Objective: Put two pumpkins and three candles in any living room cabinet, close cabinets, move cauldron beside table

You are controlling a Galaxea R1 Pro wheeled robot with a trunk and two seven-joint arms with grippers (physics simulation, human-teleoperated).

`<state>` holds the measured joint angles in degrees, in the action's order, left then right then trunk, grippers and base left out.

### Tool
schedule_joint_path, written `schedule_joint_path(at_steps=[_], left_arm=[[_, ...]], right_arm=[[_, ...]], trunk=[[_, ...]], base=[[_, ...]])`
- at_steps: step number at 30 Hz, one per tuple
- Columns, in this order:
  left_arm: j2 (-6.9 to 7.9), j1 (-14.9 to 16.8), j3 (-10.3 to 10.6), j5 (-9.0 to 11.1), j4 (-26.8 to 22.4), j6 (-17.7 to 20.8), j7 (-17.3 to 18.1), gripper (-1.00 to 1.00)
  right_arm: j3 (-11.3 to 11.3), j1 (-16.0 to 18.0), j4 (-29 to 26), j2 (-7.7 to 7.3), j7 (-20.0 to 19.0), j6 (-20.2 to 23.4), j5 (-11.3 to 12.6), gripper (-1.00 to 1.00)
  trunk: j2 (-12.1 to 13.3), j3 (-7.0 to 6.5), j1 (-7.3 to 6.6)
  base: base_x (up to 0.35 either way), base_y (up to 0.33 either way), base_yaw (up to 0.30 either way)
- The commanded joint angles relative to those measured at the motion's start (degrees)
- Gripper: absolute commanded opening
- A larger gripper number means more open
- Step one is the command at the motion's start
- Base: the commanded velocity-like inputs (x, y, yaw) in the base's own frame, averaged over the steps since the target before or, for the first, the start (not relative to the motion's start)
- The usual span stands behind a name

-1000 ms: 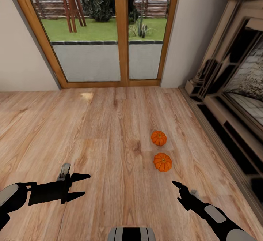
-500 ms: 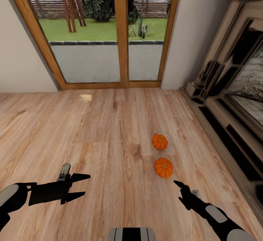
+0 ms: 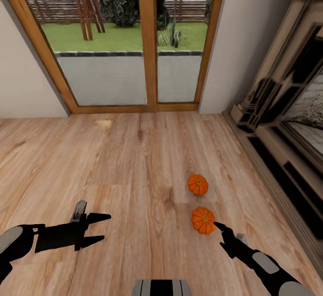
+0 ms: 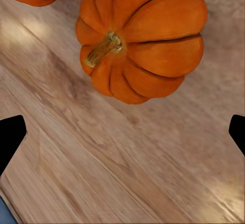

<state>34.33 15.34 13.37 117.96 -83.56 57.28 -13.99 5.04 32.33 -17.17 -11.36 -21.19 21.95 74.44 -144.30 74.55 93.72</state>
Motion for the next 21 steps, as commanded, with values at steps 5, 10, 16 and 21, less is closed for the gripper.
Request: schedule_joint_path(at_steps=[5, 10, 16, 21], left_arm=[[0.03, 0.0, 0.0, 0.6, 0.0, 0.0, -0.5, 1.0], [0.03, 0.0, 0.0, 0.6, 0.0, 0.0, -0.5, 1.0], [0.03, 0.0, -0.1, 0.5, 0.0, 0.0, -0.5, 1.0], [0.03, 0.0, -0.2, 0.5, 0.0, 0.0, -0.5, 1.0]], right_arm=[[0.4, 0.0, 0.3, -0.07, 0.1, 0.0, 0.5, 1.0], [0.4, 0.1, 2.1, -0.21, 0.1, 0.0, 0.5, 1.0], [0.4, 0.0, 2.5, -0.4, 1.7, -0.6, 0.6, 1.0], [0.4, 0.0, 2.6, -0.42, 2.4, -1.7, 0.6, 1.0]], trunk=[[0.0, 0.04, 0.02], [0.0, 0.04, 0.02], [0.0, 0.04, 0.02], [-0.1, 0.93, 0.12]], base=[[0.236, 0.041, 0.0], [0.11, -0.026, 0.0], [0.02, -0.011, 0.0], [0.002, -0.001, 0.0]])
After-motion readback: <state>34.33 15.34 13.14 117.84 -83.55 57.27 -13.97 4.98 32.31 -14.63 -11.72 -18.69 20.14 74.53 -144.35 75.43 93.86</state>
